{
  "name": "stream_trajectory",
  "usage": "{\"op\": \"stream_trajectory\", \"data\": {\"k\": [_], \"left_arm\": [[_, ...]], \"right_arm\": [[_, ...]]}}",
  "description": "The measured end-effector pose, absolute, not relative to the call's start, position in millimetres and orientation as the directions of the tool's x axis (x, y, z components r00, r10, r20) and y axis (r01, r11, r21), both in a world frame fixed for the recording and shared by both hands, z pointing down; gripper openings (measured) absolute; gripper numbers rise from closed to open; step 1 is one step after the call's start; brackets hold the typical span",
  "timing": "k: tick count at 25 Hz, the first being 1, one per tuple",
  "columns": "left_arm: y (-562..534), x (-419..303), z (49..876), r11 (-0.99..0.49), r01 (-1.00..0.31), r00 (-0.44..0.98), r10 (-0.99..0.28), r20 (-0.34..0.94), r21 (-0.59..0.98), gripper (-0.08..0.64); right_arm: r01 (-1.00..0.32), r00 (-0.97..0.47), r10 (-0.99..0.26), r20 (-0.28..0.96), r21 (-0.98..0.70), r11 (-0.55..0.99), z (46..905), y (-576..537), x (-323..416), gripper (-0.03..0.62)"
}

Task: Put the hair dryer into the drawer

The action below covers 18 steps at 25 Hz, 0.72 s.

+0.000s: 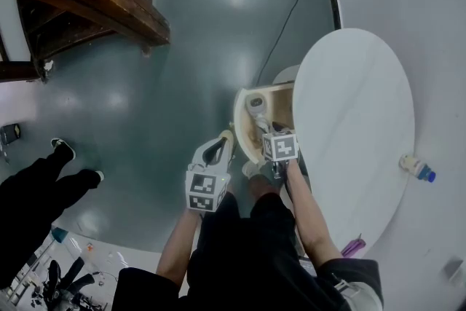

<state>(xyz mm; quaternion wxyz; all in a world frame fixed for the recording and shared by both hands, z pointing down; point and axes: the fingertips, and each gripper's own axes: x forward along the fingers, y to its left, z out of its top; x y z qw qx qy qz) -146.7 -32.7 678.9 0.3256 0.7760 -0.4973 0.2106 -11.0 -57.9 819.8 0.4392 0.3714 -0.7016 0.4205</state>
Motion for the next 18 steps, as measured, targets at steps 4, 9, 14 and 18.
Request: {"op": "stream_trajectory", "data": {"k": [4, 9, 14, 18], "left_arm": [[-29.9, -146.7, 663.5, -0.304, -0.911, 0.412, -0.64, 0.649, 0.279, 0.008], [-25.9, -141.3, 648.4, -0.315, -0.909, 0.416, -0.65, 0.636, 0.273, 0.008], [-27.0, -137.0, 624.3, -0.339, -0.905, 0.423, -0.668, 0.612, 0.255, 0.008], [-27.4, -133.1, 606.7, -0.353, -0.9, 0.433, -0.676, 0.596, 0.254, 0.008]], "right_arm": [[-0.884, -0.354, -0.177, 0.918, -0.267, 0.384, 800.2, -57.1, -14.8, 0.229], [-0.869, -0.383, -0.202, 0.901, -0.277, 0.41, 781.0, -52.6, -17.7, 0.229], [-0.866, -0.402, -0.246, 0.882, -0.279, 0.415, 751.4, -51.3, -18.8, 0.22], [-0.868, -0.403, -0.309, 0.861, -0.253, 0.428, 720.0, -56.7, -15.9, 0.164]]}}
